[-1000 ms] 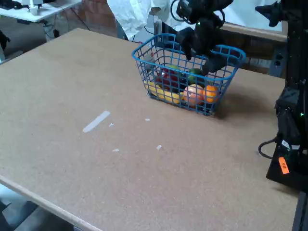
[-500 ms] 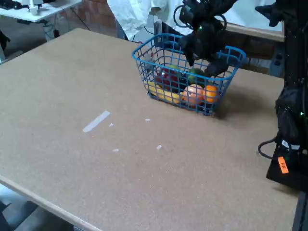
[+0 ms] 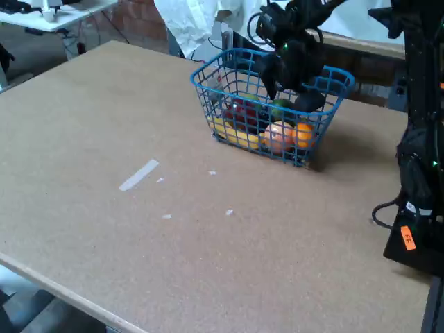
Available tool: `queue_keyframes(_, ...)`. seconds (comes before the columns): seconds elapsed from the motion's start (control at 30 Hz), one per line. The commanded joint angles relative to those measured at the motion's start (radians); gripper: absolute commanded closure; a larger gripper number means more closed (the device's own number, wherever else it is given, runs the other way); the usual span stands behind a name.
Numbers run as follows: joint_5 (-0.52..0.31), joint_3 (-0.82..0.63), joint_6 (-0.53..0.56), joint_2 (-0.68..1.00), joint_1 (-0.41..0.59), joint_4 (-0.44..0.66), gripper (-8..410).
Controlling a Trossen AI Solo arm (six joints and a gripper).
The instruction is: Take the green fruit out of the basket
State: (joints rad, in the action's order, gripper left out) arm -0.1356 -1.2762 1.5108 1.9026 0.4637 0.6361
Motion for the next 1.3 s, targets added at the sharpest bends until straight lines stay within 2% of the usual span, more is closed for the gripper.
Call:
queue_keyframes(0.0, -0.014, 0.0, -0.016, 0.0, 0.0, -0.021, 33)
queue_keyframes(0.23, -0.016, 0.0, -0.024, 0.0, 0.0, -0.026, 106)
queue_keyframes(0.4, -0.017, 0.0, -0.026, 0.002, 0.0, -0.031, 132)
queue_keyframes(1.27, -0.01, 0.026, -0.1, 0.002, -0.002, -0.018, 135)
